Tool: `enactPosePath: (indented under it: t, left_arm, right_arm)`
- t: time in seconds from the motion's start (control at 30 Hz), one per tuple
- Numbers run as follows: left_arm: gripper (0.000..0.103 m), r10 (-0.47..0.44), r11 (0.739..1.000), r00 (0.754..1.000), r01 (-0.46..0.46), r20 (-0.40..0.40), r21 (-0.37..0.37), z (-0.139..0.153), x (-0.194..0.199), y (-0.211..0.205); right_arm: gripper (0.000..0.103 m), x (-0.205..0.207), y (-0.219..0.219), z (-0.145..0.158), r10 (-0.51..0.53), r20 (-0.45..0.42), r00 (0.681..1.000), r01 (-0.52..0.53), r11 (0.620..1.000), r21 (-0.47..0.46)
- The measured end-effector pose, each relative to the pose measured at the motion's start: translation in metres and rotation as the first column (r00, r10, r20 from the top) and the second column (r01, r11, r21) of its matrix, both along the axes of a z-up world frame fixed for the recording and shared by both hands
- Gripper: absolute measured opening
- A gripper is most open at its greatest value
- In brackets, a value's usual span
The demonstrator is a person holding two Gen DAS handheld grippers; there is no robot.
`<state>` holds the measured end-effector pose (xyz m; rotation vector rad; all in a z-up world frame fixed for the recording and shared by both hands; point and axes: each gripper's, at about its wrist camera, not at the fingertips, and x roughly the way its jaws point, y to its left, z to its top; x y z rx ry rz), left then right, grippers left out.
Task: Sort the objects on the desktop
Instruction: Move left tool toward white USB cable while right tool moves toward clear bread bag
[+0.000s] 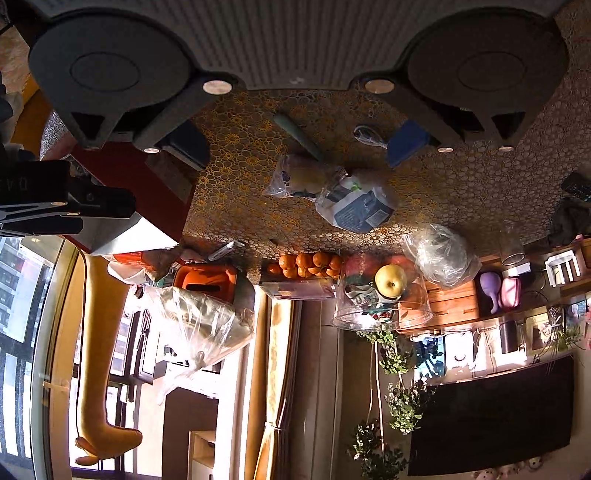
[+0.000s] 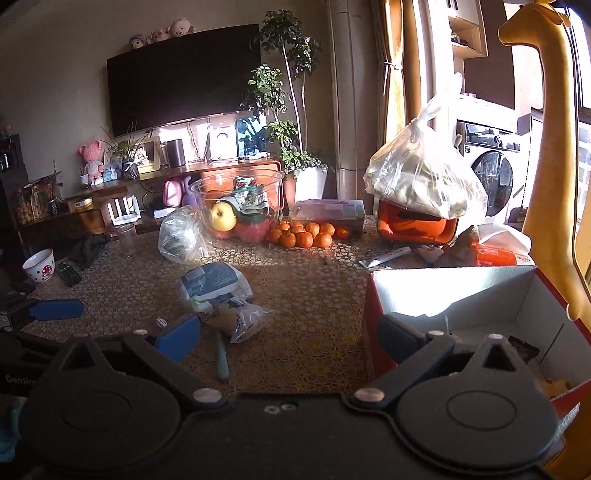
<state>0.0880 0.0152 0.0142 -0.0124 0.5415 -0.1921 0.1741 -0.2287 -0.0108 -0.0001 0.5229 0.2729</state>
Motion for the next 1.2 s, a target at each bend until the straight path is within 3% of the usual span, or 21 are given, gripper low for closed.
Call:
enactPosePath:
  t: [0.63,1.2]
  left_arm:
    - [0.103,0.111,0.994,0.994,-0.111,0.017,-0.001,-0.043,0.036,0.054]
    - [0.103,-0.003,0.998,0.998,0.007,-0.057,0.069,-0.097,0.099,0.056]
  right_arm:
    - [0.103,0.054,0.054,-0.034,0.077,-0.028,0.997,-0.077,0.997,-0.021]
    - [0.098,0.114,0.070,-0.085,0.055,-0.137,0.989,-0.061,0.997,-0.042]
